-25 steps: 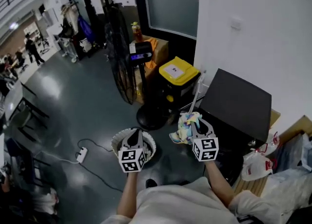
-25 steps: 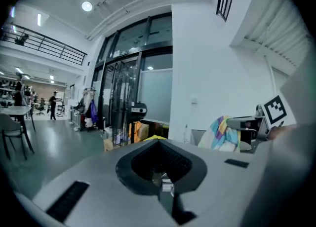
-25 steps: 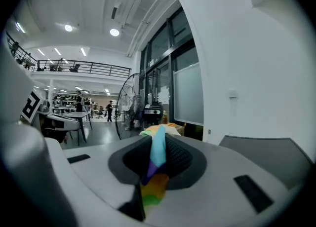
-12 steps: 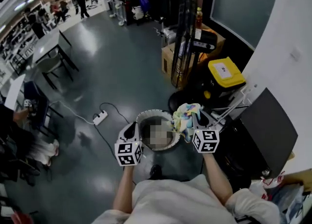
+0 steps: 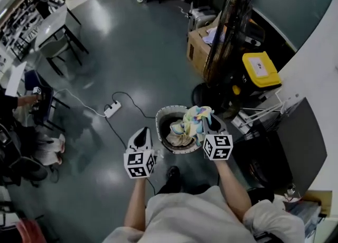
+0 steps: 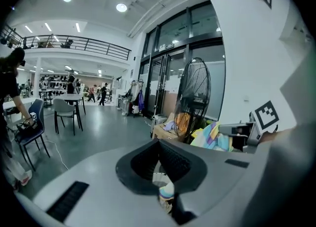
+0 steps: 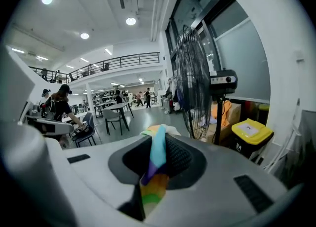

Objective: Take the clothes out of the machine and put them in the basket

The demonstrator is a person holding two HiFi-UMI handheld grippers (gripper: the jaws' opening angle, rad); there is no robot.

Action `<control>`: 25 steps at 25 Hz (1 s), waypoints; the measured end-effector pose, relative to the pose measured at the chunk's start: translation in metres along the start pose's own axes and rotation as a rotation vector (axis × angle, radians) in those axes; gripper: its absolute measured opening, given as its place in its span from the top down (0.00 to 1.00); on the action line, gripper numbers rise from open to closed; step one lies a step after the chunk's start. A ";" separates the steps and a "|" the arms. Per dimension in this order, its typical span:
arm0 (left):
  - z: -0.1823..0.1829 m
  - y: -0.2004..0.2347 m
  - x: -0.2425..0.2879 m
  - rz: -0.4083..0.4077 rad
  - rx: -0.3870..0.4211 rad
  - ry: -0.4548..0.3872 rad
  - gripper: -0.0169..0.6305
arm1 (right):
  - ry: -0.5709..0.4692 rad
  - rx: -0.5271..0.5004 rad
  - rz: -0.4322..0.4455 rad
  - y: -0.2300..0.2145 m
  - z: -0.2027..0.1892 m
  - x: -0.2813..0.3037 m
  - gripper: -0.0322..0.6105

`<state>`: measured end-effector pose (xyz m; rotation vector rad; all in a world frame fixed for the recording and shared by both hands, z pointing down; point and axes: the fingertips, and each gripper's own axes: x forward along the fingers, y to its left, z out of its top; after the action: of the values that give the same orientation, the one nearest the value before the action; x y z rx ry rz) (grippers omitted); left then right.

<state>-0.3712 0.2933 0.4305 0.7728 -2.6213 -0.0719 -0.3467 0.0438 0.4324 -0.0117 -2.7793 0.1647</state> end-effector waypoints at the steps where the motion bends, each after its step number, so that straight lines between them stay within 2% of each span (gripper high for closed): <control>1: -0.004 0.003 0.005 -0.006 -0.008 0.010 0.95 | 0.024 0.005 0.002 0.004 -0.010 0.008 0.83; 9: -0.032 0.022 0.049 -0.047 -0.061 0.087 0.95 | 0.173 0.021 0.001 0.016 -0.074 0.081 0.83; 16: -0.056 0.032 0.068 -0.067 -0.060 0.131 0.95 | 0.264 0.087 -0.001 0.015 -0.124 0.132 0.82; 17: -0.058 0.035 0.068 -0.066 -0.061 0.135 0.95 | 0.278 0.085 0.007 0.017 -0.130 0.138 0.81; 20: -0.061 0.044 0.069 -0.060 -0.062 0.145 0.95 | 0.303 0.048 0.006 0.024 -0.145 0.146 0.55; 22: -0.061 0.049 0.068 -0.056 -0.063 0.144 0.95 | 0.292 0.030 0.010 0.028 -0.146 0.143 0.52; 25: -0.061 0.051 0.066 -0.057 -0.066 0.142 0.95 | 0.286 0.023 0.017 0.033 -0.143 0.136 0.55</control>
<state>-0.4239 0.3057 0.5186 0.7998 -2.4514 -0.1152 -0.4241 0.0963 0.6094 -0.0488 -2.4923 0.1841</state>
